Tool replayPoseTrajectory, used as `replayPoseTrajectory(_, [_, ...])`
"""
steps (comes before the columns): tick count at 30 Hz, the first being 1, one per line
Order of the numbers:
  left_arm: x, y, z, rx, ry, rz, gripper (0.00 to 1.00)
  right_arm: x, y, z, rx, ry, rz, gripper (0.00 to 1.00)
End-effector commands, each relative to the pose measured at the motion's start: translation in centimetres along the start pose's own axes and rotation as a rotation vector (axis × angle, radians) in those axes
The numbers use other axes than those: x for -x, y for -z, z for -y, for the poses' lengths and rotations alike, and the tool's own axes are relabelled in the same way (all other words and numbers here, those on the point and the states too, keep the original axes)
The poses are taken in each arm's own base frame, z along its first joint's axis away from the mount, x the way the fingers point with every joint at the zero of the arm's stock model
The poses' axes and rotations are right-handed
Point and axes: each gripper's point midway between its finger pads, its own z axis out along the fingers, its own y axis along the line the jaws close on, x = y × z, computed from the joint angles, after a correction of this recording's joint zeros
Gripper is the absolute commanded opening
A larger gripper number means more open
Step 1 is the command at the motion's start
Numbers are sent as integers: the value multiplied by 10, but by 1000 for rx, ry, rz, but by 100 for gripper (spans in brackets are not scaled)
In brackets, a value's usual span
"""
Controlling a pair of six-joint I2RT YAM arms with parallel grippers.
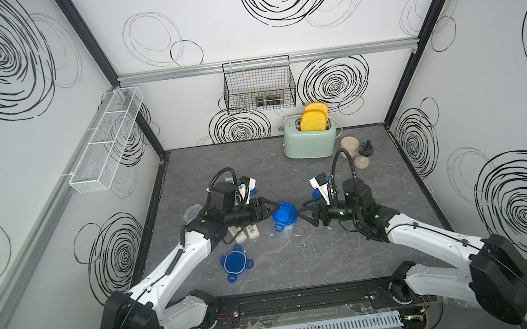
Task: Take out toiletry kits
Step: Adjust the container at the center of the board.
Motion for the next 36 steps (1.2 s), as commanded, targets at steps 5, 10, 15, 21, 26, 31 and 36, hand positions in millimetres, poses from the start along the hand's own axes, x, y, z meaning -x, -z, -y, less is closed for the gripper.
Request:
replayPoseTrajectory(5, [-13,-2,-25,95,-14,-23,51,-20,-21,-2,45,-23,-126,68])
replayPoseTrajectory(10, [-11,-9,-20,68,-20,-41,44,-30,-23,-17,86,-2,-143,67])
replayPoseTrajectory(15, [-8,-15,-14,58,-34,-54,42,-38,-22,-25,100,12,-155,67])
replayPoseTrajectory(21, [-2,-23,-15,67,-48,-67,41,-51,-21,-43,134,35,-181,67])
replayPoseTrajectory(26, [0,-30,-20,87,-56,-87,43,-60,-24,-62,175,75,-206,68])
replayPoseTrajectory(31, [3,-27,-25,120,-67,-79,44,-66,-26,-62,162,73,-224,69])
replayPoseTrajectory(36, [15,-15,-25,155,-100,-49,52,-67,-21,-62,158,85,-222,70])
